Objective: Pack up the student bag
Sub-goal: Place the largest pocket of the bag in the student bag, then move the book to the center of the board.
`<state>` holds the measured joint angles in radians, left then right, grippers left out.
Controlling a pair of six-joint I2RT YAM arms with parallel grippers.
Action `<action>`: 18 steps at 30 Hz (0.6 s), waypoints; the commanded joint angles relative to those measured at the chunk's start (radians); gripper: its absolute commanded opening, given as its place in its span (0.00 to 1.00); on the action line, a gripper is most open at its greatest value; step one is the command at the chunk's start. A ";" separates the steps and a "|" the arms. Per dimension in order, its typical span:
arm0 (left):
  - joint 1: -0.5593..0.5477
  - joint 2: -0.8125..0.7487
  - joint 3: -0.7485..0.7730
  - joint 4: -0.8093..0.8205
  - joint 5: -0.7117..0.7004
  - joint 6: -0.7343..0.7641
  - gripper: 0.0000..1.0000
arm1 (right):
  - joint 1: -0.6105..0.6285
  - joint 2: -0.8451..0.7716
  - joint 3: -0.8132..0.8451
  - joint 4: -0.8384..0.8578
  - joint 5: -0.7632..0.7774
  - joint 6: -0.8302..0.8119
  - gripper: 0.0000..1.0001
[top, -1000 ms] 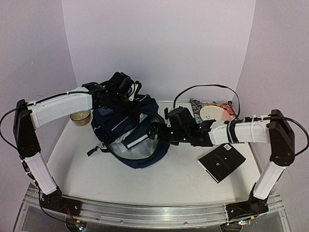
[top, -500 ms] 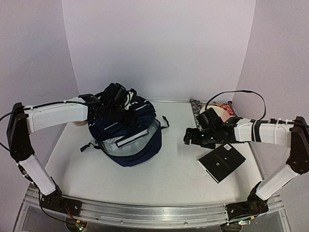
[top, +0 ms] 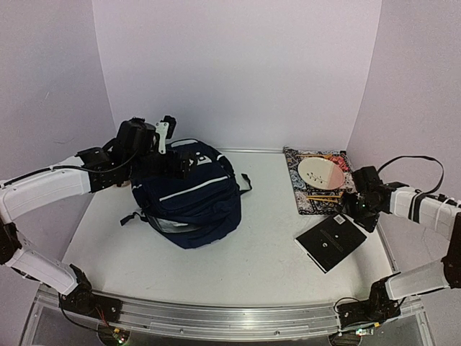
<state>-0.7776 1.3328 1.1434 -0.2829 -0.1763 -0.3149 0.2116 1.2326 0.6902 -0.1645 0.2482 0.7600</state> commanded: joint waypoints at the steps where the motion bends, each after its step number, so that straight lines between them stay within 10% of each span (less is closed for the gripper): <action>1: 0.003 -0.051 -0.066 0.068 0.036 -0.028 0.96 | -0.123 -0.002 -0.023 -0.048 0.026 -0.003 0.98; 18: 0.001 -0.082 -0.222 0.187 0.171 -0.127 0.96 | -0.259 0.200 -0.117 0.139 -0.215 -0.057 0.98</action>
<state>-0.7778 1.2867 0.9296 -0.1713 -0.0432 -0.4134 -0.0475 1.3861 0.6056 -0.0619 0.1485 0.7284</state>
